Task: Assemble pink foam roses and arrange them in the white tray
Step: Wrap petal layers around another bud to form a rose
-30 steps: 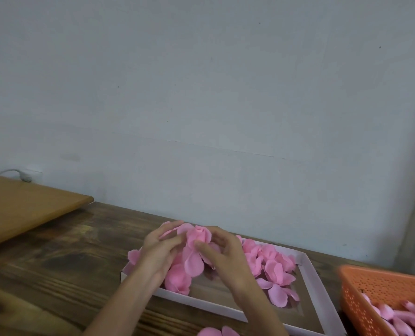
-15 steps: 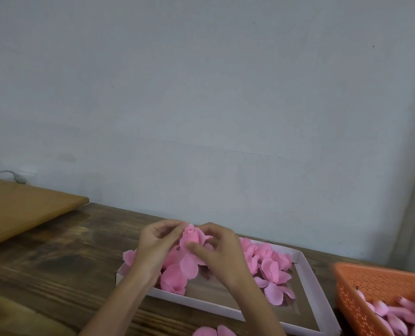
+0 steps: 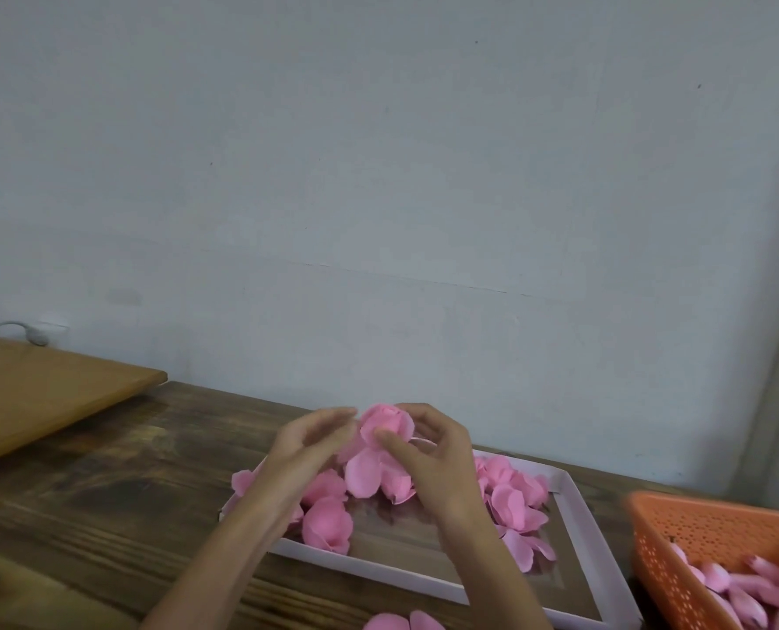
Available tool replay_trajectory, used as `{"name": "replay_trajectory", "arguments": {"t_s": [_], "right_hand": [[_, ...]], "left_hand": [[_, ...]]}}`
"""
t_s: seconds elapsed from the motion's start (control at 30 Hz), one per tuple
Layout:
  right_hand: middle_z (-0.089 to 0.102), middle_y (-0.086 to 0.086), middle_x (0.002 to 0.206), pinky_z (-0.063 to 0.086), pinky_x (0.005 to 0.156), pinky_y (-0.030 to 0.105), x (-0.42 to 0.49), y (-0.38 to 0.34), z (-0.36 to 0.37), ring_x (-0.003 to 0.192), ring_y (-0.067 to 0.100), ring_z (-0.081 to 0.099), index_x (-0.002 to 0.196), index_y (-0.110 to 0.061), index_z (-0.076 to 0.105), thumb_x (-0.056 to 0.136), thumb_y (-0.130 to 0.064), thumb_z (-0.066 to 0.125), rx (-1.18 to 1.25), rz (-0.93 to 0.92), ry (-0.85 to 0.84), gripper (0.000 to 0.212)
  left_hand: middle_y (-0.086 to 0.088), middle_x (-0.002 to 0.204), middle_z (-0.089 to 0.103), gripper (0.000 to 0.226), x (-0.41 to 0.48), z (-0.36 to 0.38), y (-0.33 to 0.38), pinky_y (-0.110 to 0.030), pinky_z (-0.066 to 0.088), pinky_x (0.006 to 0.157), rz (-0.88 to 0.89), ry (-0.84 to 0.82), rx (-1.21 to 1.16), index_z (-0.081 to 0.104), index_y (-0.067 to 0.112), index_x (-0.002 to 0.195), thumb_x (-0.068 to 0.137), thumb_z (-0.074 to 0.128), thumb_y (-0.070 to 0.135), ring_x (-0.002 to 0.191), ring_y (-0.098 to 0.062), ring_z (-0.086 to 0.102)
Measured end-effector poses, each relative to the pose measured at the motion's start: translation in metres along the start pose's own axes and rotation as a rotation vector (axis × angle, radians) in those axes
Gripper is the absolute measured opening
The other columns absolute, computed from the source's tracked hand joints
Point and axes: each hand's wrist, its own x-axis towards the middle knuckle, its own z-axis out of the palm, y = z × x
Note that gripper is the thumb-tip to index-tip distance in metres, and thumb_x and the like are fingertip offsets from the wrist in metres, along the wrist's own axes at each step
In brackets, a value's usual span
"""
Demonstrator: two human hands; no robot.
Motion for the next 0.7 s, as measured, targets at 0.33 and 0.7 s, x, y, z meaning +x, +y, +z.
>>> {"name": "replay_trajectory", "arguments": {"t_s": [0.33,0.7], "right_hand": [[0.079,-0.001,0.097,0.064,0.079,0.035,0.001,0.002,-0.01,0.092,0.017,0.076,0.097,-0.021,0.078,0.085,-0.009,0.081,-0.005,0.022,-0.1,0.017],[0.079,0.001,0.092,0.052,0.048,0.027,-0.004,-0.008,-0.003,0.079,0.028,0.077,0.093,-0.027,0.077,0.084,-0.014,0.082,-0.03,0.069,-0.157,0.016]], "left_hand": [[-0.021,0.104,0.078,0.031,0.0,0.005,-0.005,-0.038,0.066,0.072,-0.112,0.164,-0.295,0.074,0.003,0.112,0.082,0.081,0.0,0.096,-0.037,0.078],[-0.025,0.1,0.075,0.034,-0.009,0.016,0.006,-0.061,0.061,0.089,0.023,0.202,-0.273,0.078,0.006,0.093,0.085,0.073,0.039,0.097,-0.044,0.075]]}}
